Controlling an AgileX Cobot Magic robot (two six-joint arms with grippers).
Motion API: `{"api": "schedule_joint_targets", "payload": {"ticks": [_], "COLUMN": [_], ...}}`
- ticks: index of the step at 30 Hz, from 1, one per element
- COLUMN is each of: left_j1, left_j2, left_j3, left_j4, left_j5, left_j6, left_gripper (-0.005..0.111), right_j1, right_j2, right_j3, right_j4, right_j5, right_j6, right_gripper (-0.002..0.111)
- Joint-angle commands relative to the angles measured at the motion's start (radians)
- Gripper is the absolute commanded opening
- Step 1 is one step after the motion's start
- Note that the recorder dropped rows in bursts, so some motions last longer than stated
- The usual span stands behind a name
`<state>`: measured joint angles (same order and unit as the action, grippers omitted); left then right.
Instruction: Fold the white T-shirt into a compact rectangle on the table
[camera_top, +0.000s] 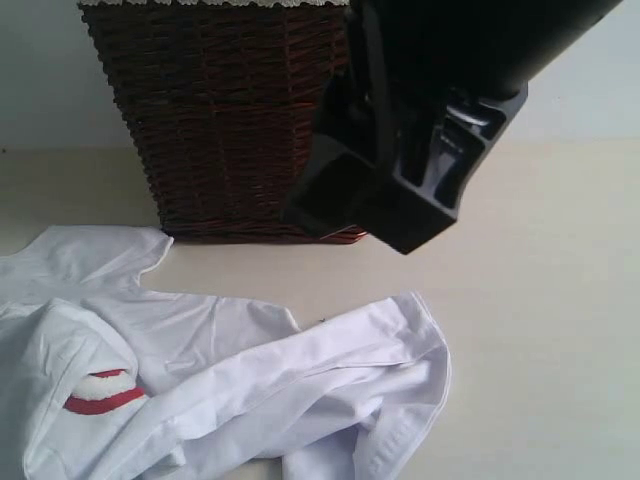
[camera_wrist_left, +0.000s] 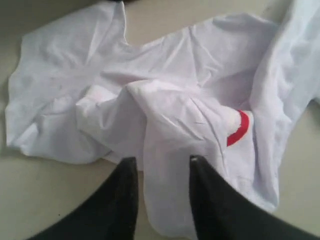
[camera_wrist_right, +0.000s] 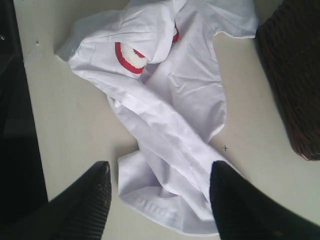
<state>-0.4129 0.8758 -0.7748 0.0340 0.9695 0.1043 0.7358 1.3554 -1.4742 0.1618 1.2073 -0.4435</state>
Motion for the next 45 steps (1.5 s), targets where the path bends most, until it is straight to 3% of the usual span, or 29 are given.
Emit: {"api": "schedule_joint_targets", "payload": {"ticks": [1, 2, 4, 8, 11, 16, 17, 21, 24, 28, 31, 35, 41, 45], "left_j1": [-0.008, -0.008, -0.008, -0.008, -0.008, -0.005, -0.005, -0.005, -0.003, 0.084, 0.165, 0.281, 0.388, 0.453], "left_j2": [0.259, 0.296, 0.385, 0.572, 0.725, 0.74, 0.74, 0.698, 0.664, 0.753, 0.924, 1.123, 1.34, 1.418], "left_j3": [-0.002, -0.011, -0.036, -0.082, -0.16, -0.17, -0.17, -0.184, -0.207, -0.207, -0.23, -0.375, -0.589, -0.714], "left_j4": [0.013, 0.013, 0.007, 0.005, 0.055, 0.109, 0.135, 0.186, 0.342, 0.283, 0.275, 0.242, 0.242, 0.225], "left_j5": [-0.238, -0.302, -0.383, -0.328, -0.11, 0.233, 0.252, 0.218, -0.079, -0.293, -0.316, -0.315, -0.307, -0.2], "left_j6": [-0.007, -0.007, -0.007, 0.075, 0.068, 0.051, 0.042, 0.031, -0.166, -0.169, -0.138, -0.138, -0.13, -0.135], "left_gripper": [0.009, 0.002, 0.0, 0.0, 0.0, 0.0, 0.0, 0.0, 0.0, 0.0, 0.0, 0.0, 0.0, 0.0], "right_j1": [-0.004, -0.004, -0.004, -0.004, -0.004, -0.004, -0.004, -0.004, -0.004, -0.004, -0.004, -0.004, -0.004, -0.004], "right_j2": [-0.005, -0.005, -0.005, -0.005, -0.005, -0.005, -0.005, -0.005, -0.005, -0.005, -0.005, -0.005, -0.004, -0.004], "right_j3": [0.002, 0.002, 0.002, 0.002, 0.002, 0.002, 0.002, 0.002, 0.002, 0.002, 0.002, 0.002, 0.002, 0.002], "right_j4": [-0.001, -0.001, -0.001, -0.003, -0.003, -0.003, -0.003, 0.0, 0.002, 0.002, 0.002, 0.002, 0.002, 0.002], "right_j5": [-0.014, -0.014, -0.014, -0.014, -0.014, -0.01, -0.01, -0.008, -0.008, -0.01, -0.01, -0.01, -0.01, -0.01], "right_j6": [-0.004, -0.004, -0.004, -0.004, 0.0, 0.0, 0.0, 0.0, 0.0, 0.0, 0.0, 0.0, 0.002, 0.002], "right_gripper": [0.056, 0.056, 0.056, 0.056, 0.056, 0.056, 0.056, 0.056, 0.056, 0.056, 0.056, 0.056, 0.056, 0.056]}}
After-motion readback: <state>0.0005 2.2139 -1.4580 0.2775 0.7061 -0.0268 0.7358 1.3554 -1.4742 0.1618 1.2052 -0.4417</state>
